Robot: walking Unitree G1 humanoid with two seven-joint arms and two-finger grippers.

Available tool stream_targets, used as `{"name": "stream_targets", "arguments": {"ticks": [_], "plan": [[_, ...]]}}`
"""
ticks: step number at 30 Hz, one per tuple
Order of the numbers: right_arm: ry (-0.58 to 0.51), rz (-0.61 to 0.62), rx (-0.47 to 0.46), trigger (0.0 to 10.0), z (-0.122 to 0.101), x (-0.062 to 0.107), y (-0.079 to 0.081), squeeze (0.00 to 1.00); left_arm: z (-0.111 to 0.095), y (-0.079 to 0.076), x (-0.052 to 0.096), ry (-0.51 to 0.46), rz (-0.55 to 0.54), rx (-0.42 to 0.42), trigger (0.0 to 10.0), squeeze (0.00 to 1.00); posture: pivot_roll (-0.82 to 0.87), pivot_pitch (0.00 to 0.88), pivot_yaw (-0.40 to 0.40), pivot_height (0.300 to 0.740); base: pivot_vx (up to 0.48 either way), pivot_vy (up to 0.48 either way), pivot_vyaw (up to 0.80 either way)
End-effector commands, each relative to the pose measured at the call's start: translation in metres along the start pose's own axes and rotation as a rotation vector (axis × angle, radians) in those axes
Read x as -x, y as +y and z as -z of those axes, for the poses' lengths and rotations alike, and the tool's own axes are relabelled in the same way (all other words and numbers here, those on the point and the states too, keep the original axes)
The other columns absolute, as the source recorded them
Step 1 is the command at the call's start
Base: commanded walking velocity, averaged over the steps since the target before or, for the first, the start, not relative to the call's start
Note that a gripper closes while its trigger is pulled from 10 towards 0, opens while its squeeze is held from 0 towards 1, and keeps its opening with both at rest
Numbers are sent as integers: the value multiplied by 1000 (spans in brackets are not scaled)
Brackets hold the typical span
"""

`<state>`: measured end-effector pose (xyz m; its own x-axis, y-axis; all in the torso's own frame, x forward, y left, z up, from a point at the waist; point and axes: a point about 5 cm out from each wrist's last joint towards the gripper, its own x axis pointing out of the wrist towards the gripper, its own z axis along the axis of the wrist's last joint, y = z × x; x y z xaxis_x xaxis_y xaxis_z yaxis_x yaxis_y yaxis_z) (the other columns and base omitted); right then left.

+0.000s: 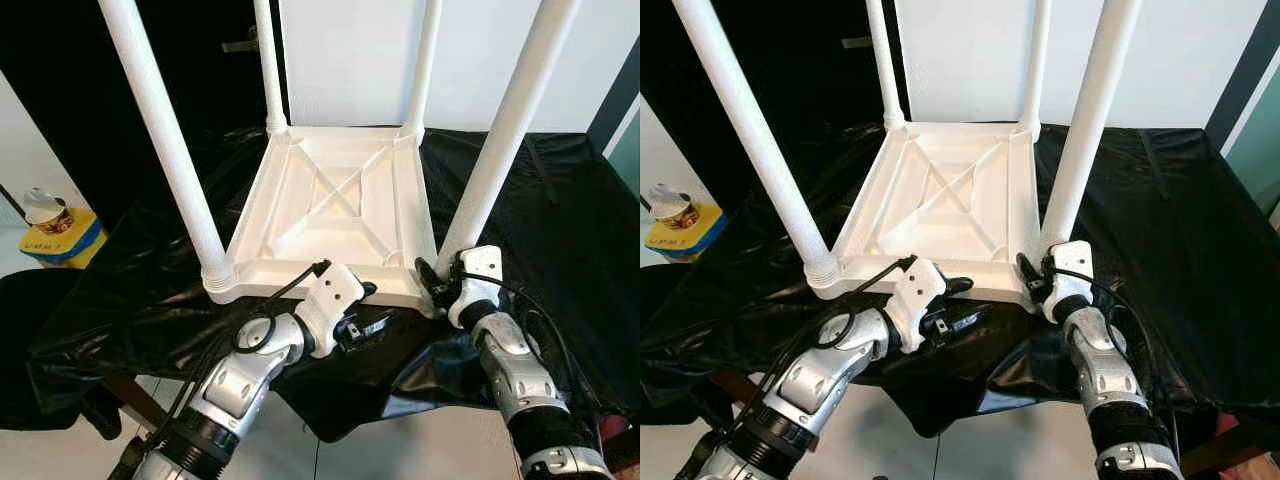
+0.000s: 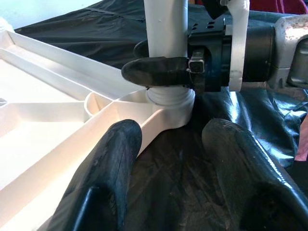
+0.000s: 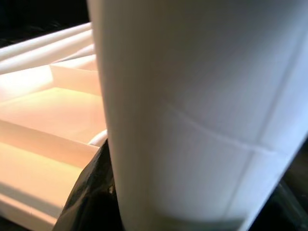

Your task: Building children table

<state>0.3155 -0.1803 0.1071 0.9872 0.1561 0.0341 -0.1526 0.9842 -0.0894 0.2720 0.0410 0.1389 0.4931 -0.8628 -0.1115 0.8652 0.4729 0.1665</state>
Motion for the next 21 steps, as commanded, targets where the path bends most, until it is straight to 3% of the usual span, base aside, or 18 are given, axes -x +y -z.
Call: {"name": "stream_targets", "arguments": {"ticks": [1,4,6,8,14,21], "plan": [[64,85,-11,10000,12,6,-3,0,1,-2,1,13,39,2,10000,0,-138,5,29,740,0,0,0],[61,188,-41,10000,13,8,0,0,1,-3,0,11,41,2,10000,0,-139,7,29,740,0,0,0],[65,399,-80,10000,14,12,6,0,-1,-2,-2,7,42,0,10000,0,-140,24,26,740,0,0,0],[64,455,-90,10000,14,13,9,0,-1,-1,-2,7,41,-1,10000,0,-140,24,26,740,0,0,0],[6,356,-152,10000,5,11,37,0,-3,1,0,9,38,1,10000,0,-136,64,31,740,0,0,0],[-44,309,-136,10000,-5,14,44,0,-2,-1,2,11,42,6,10000,0,-131,74,34,740,0,0,0]]}}
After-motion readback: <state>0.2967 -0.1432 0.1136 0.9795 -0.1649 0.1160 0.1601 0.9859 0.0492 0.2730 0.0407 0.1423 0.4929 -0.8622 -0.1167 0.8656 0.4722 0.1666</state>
